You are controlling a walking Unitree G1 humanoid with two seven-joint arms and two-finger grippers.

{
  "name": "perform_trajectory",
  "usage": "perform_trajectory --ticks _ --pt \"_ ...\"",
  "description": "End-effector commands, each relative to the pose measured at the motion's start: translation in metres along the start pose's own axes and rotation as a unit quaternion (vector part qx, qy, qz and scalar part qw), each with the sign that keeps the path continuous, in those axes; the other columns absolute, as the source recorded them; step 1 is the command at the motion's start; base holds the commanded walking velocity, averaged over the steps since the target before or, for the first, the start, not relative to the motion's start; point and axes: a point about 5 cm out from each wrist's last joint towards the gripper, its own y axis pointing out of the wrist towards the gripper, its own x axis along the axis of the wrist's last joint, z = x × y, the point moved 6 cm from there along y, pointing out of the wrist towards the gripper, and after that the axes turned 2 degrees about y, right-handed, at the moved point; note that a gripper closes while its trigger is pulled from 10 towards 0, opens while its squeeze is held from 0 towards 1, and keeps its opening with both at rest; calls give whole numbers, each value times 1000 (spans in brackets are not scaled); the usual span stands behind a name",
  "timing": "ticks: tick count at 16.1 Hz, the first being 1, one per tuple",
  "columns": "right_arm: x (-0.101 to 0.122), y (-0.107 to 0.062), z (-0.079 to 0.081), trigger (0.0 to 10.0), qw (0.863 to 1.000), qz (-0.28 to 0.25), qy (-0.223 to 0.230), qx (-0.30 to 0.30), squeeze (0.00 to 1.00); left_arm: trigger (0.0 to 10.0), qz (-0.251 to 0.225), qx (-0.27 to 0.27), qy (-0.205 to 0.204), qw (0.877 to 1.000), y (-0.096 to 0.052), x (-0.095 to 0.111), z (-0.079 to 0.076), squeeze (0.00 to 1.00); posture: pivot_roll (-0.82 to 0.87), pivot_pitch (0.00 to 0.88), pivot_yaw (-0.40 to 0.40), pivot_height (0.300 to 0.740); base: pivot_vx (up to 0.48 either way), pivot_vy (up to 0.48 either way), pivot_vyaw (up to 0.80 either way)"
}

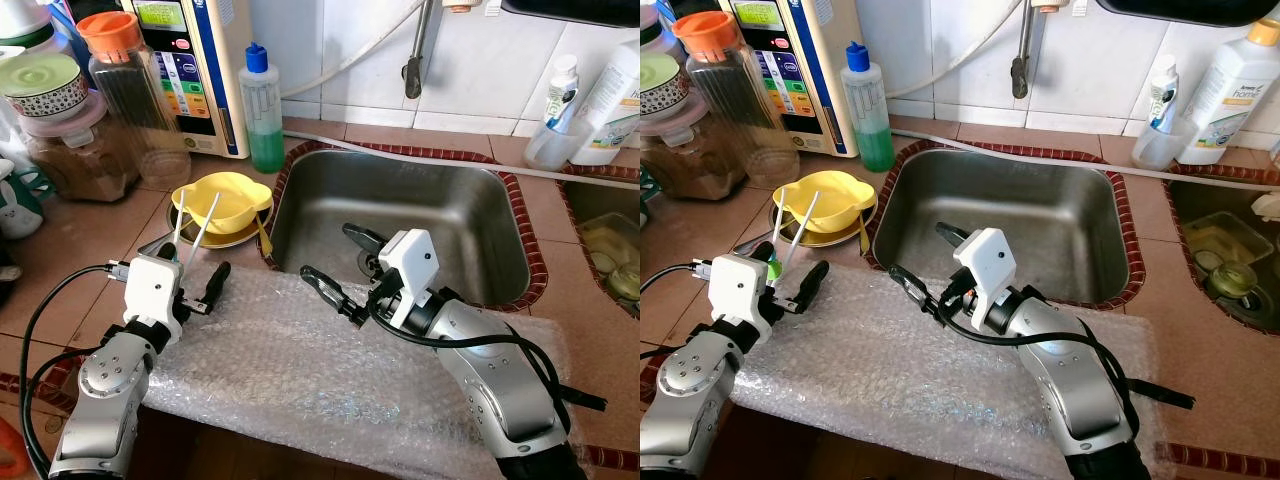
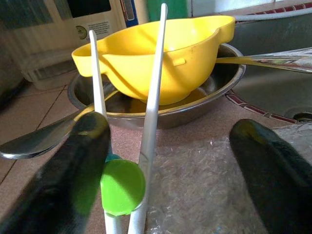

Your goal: Kitchen organization

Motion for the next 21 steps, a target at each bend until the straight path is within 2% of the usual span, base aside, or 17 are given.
perform_trajectory --ticks 1,2,16,21 --pt "5 1 5 10000 1000 -5 -3 9 0 2039 11 2 2 1000 -1 -6 0 0 -159 135 50 740 0 0 0" --pt "5 0 5 10000 1000 -5 -4 8 0 0 12 4 1 1000 0 -7 1 0 -159 135 50 740 0 0 0" --pt "5 0 3 10000 1000 -7 -6 1 0 0 11 13 4 1000 -2 -7 7 0 -160 139 51 740 0 0 0" --pt "5 2 1 10000 1000 -8 -9 -2 0 0 -5 48 28 998 -5 0 19 0 -154 133 48 740 0 0 0"
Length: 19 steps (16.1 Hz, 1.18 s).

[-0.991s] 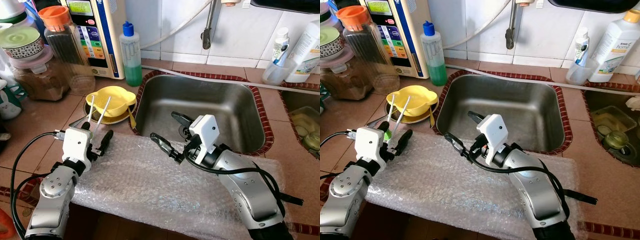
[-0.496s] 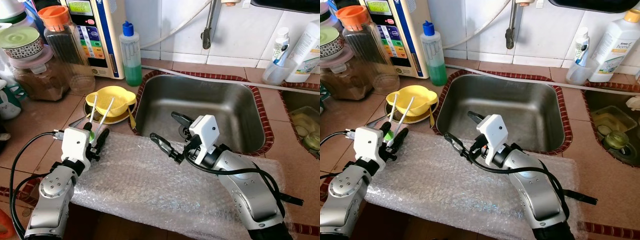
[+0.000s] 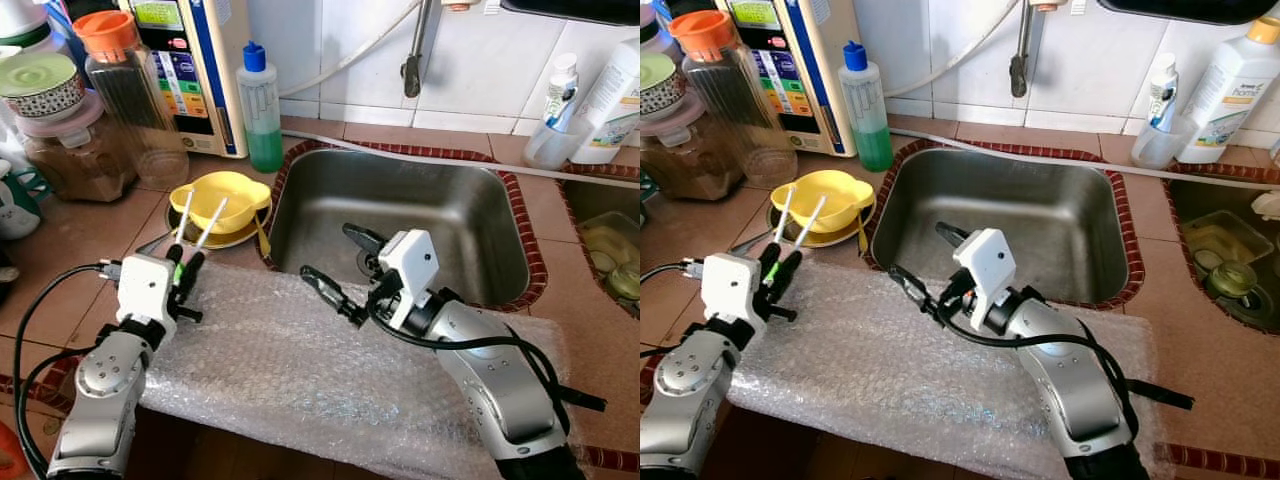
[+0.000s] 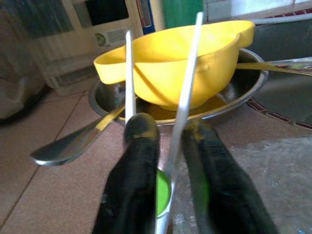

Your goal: Kitchen organization

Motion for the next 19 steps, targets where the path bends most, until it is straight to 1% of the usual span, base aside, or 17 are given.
perform_trajectory --ticks 1,6,8,9,10,11,14,16,17,19 --pt "4 2 0 10000 1000 -5 -8 0 0 0 4 12 15 1000 -3 -3 8 0 -154 133 48 740 0 0 0" --pt "4 3 0 10000 1000 -7 -9 0 0 0 -11 32 24 999 -5 4 16 0 -147 127 49 740 0 0 0" --pt "4 3 0 10000 1000 -7 -9 0 0 0 -18 28 22 999 -5 6 14 0 -146 125 50 740 0 0 0" --pt "4 3 -1 10000 1000 -6 -10 -1 0 10000 -35 7 20 999 -4 12 4 647 -148 127 49 740 0 0 0" --pt "4 3 -1 10000 1000 -6 -10 -1 0 10000 -45 -2 19 999 -3 16 -1 1000 -149 128 50 740 0 0 0" --pt "4 2 -1 10000 1000 -6 -9 -1 0 10000 -50 -12 8 999 -3 17 -7 1000 -151 129 50 740 0 0 0" --pt "3 1 -1 10000 1000 -5 -9 -3 0 10000 -51 -23 18 998 -1 17 -16 1000 -156 131 51 740 0 0 0" --pt "3 1 -1 10000 1000 -5 -9 -4 0 10000 -50 -19 21 998 2 16 -14 1000 -161 132 52 740 0 0 0" --pt "3 0 -1 10000 1000 -5 -9 -4 0 10000 -51 -4 38 998 4 16 -9 1000 -165 134 52 740 0 0 0" --pt "3 -1 -1 10000 1000 -4 -10 -6 0 10000 -55 11 45 997 6 18 -3 1000 -169 135 50 740 0 0 0"
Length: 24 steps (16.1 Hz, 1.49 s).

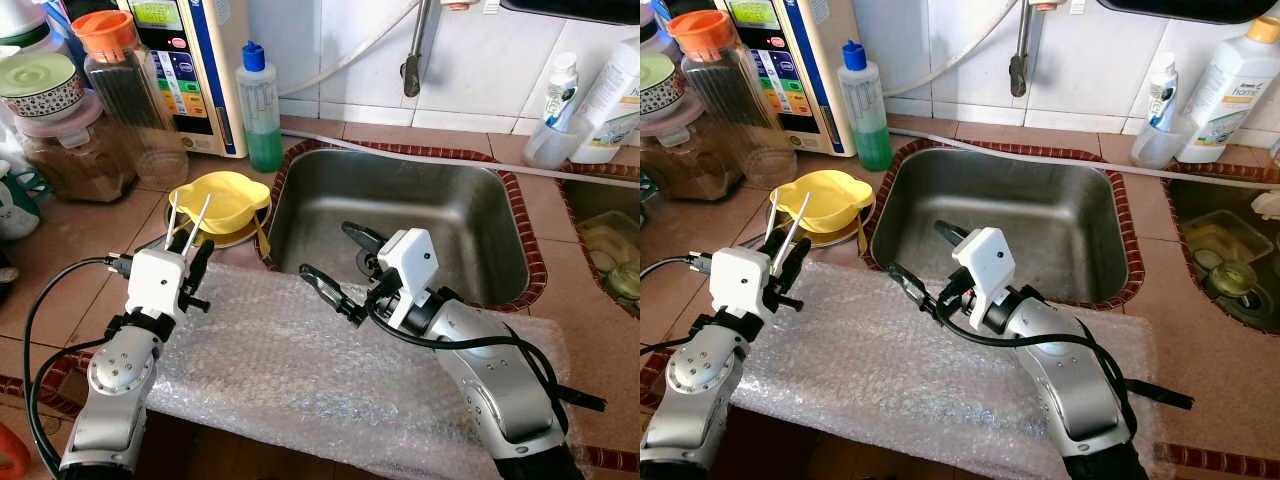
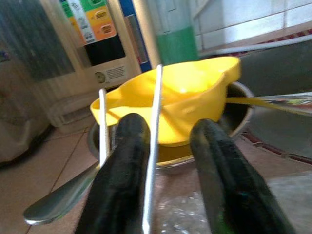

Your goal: Kitchen organization

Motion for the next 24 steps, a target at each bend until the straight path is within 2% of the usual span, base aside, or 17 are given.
perform_trajectory --ticks 1,5,6,7,13,14,15,16,17,18,24 --pt "3 -1 -1 10000 1000 -2 -9 -4 0 10000 3 7 9 1000 -1 -2 6 1000 -172 138 50 740 0 0 0" --pt "5 -2 3 10000 1000 -5 5 8 0 10000 27 3 8 1000 2 -14 1 1000 -174 141 49 740 0 0 0" --pt "7 -1 5 10000 1000 -9 11 13 0 10000 34 7 -9 999 3 -17 1 1000 -175 143 48 740 0 0 0" --pt "9 -1 5 10000 1000 -12 14 16 0 10000 37 11 -32 999 4 -18 1 0 -176 142 49 740 0 0 0" --pt "10 -1 5 10000 1000 -10 18 17 0 10000 57 5 -24 998 5 -28 1 0 -177 141 49 740 0 0 0" --pt "10 -2 6 10000 1000 -9 17 17 0 9490 60 4 -25 998 5 -29 1 0 -177 141 52 740 0 0 0" --pt "10 -2 6 10000 1000 -8 16 16 0 3490 64 4 -27 998 4 -30 1 0 -178 142 53 740 0 0 0" --pt "9 -2 6 10000 1000 -8 15 16 0 2392 68 3 -28 997 4 -32 1 0 -179 143 54 740 0 0 0" --pt "9 -3 6 10000 1000 -7 15 16 0 627 68 3 -28 997 4 -32 1 0 -179 143 54 740 0 0 0" --pt "8 -3 6 10000 1000 -6 14 15 0 0 69 5 -29 997 4 -33 3 0 -179 145 54 740 0 0 0" --pt "8 -4 5 10000 1000 -3 11 15 0 0 74 11 -31 997 2 -35 4 0 -181 145 47 740 0 0 0"
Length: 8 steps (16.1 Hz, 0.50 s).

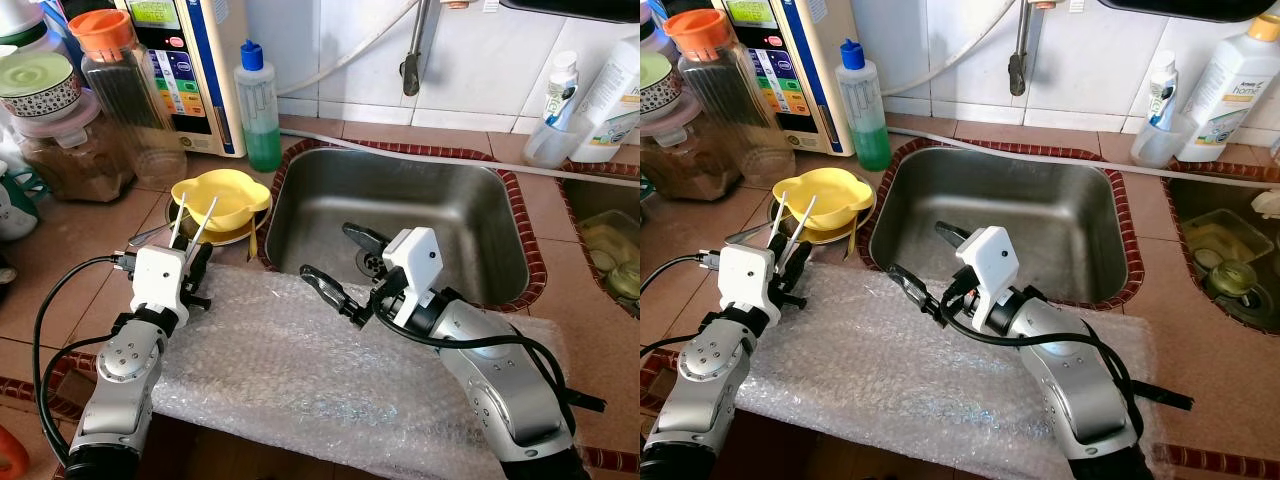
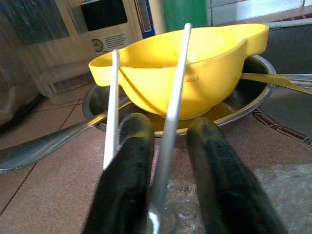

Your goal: Kitchen organization

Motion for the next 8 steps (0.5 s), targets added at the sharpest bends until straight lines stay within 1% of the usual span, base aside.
perform_trajectory --ticks 1,8 --pt "3 0 2 10000 1000 -1 -4 5 0 0 32 7 0 999 -5 -15 5 0 -180 143 45 740 0 0 0" --pt "3 1 -3 10000 1000 -4 -13 -6 0 0 39 32 7 999 -9 -19 16 0 -180 133 45 740 0 0 0"
